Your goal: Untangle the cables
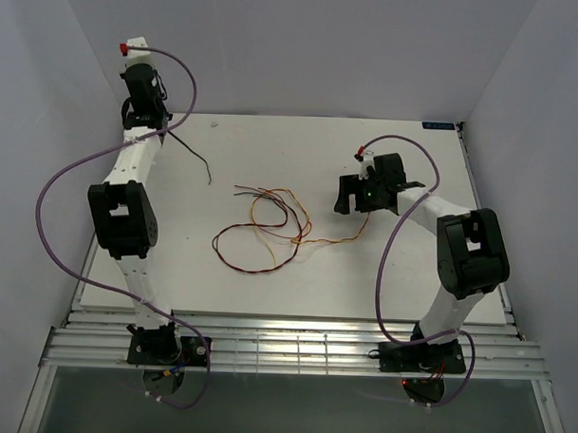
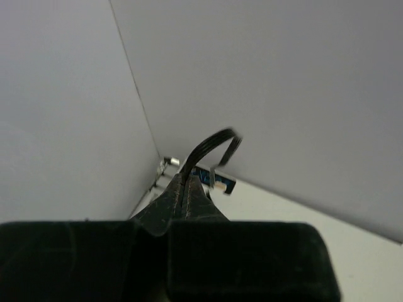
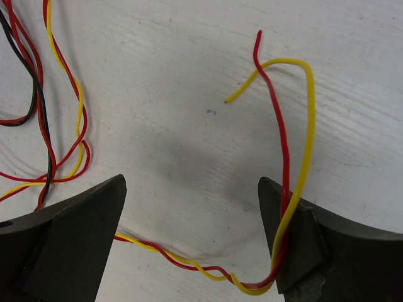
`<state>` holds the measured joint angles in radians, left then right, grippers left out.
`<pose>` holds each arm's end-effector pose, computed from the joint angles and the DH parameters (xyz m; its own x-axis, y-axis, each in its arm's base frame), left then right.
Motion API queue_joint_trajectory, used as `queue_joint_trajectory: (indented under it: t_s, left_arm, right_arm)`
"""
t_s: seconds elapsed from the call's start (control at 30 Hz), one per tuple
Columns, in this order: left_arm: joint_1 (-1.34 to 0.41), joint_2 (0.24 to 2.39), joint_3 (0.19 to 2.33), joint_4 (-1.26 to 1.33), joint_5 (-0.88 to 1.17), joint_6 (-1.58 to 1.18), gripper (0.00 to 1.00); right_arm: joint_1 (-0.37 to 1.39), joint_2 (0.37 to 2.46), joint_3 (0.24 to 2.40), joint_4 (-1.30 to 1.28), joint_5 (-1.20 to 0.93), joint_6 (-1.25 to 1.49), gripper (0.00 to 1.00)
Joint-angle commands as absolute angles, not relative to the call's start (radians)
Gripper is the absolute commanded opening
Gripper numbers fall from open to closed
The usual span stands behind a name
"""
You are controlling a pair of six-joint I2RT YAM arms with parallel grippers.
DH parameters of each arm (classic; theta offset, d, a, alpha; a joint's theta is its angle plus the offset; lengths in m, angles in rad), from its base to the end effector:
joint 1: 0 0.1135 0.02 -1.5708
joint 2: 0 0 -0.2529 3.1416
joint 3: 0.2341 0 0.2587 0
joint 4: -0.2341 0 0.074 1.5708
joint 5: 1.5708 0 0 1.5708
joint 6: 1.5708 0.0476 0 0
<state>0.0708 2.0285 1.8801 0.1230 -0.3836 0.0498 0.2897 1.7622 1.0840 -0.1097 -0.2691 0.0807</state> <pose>0.5051 0.0537 0.3595 -0.0471 0.0429 -0.9980 -0.4370 0.8975 0.0593 0.3666 0.1225 0.1656 -0.7138 -0.1317 -0.6878 -0.3988 0.8838 0.2447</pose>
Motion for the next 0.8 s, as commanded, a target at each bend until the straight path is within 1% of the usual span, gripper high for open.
queue_joint_trajectory:
  t_s: [0.0,0.13,0.17,0.2,0.27,0.37,0.43,0.53,0.63,0.73,0.77]
  left_arm:
    - [0.066,2.049,1.818,0.082,-0.405,0.011,0.00]
    - [0.067,2.123,1.818,-0.033,-0.456,-0.058,0.00]
    - [0.067,2.140,1.812,-0.050,-0.456,-0.072,0.01]
    - [0.067,2.144,1.801,-0.073,-0.451,-0.092,0.05]
    - [0.069,2.157,1.772,-0.090,-0.443,-0.115,0.07]
    - [0.071,2.187,1.767,-0.161,-0.440,-0.176,0.07]
    - [0.074,2.204,1.763,-0.222,-0.433,-0.239,0.04]
    - [0.078,2.210,1.741,-0.290,-0.394,-0.282,0.02]
    - [0.078,2.192,1.686,-0.327,-0.351,-0.333,0.02]
    - [0.078,2.171,1.645,-0.339,-0.299,-0.345,0.34]
    - [0.078,2.169,1.644,-0.351,-0.296,-0.348,0.43]
  right_arm:
    - [0.295,1.703,1.141,-0.141,-0.203,0.091,0.90]
    - [0.295,1.652,1.152,-0.158,-0.164,0.112,0.90]
    - [0.295,1.641,1.154,-0.167,-0.150,0.117,0.90]
    - [0.293,1.628,1.155,-0.175,-0.125,0.118,0.90]
    - [0.293,1.617,1.164,-0.192,-0.095,0.117,0.90]
    - [0.290,1.601,1.180,-0.227,-0.068,0.109,0.90]
    - [0.288,1.594,1.184,-0.248,-0.057,0.109,0.90]
    - [0.288,1.582,1.181,-0.261,-0.055,0.117,0.90]
    - [0.287,1.566,1.167,-0.262,-0.049,0.126,0.90]
    - [0.285,1.552,1.158,-0.264,-0.046,0.127,0.90]
    - [0.285,1.549,1.158,-0.265,-0.043,0.127,0.90]
